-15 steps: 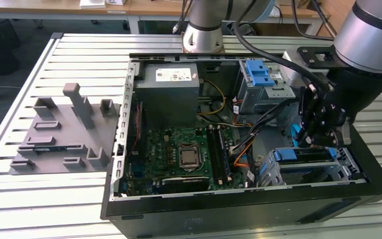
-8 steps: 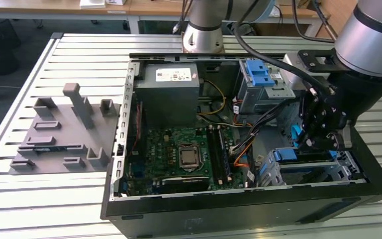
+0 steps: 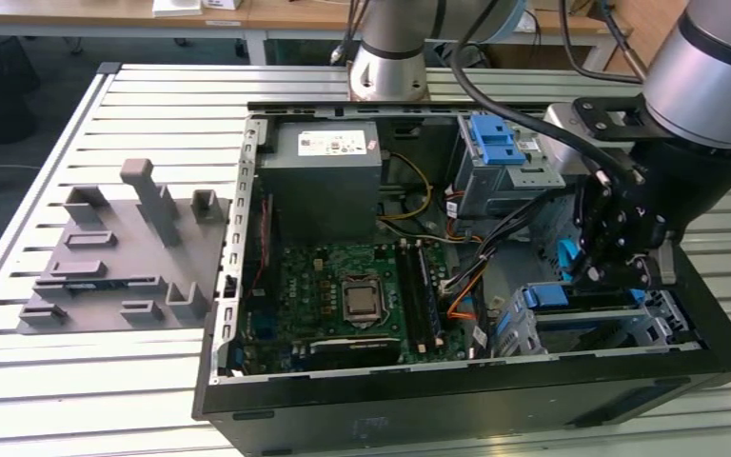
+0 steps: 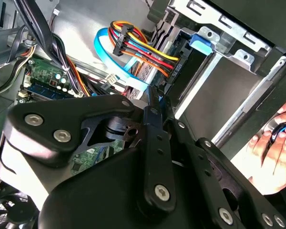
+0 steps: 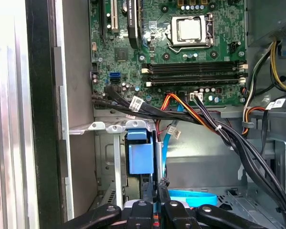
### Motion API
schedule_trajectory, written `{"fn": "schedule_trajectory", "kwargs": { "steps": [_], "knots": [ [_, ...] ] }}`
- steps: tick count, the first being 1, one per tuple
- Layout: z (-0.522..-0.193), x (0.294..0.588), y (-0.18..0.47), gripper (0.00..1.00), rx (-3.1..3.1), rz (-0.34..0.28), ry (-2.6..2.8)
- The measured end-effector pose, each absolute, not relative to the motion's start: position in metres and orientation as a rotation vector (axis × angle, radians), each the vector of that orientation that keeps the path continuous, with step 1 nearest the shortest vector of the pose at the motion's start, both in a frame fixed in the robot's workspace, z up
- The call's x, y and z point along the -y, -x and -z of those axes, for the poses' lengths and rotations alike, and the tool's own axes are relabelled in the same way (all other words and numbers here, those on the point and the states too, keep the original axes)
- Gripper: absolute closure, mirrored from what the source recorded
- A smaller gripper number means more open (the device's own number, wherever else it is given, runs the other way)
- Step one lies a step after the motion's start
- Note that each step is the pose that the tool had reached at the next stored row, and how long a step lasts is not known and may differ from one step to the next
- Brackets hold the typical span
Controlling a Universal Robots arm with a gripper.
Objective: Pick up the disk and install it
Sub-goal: 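Insert the second disk wire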
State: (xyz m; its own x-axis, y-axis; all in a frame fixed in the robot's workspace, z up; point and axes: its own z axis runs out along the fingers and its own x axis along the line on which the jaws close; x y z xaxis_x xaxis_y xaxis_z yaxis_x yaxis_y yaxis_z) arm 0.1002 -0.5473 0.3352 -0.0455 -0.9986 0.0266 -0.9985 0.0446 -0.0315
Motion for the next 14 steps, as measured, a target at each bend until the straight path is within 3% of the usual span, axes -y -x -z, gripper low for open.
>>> {"fn": "schedule_trajectory", "kwargs": {
  "steps": [14],
  "knots": [
    [-0.3341, 0.5499, -0.1020, 0.84, -2.269, 0.064, 2.168]
  ]
}}
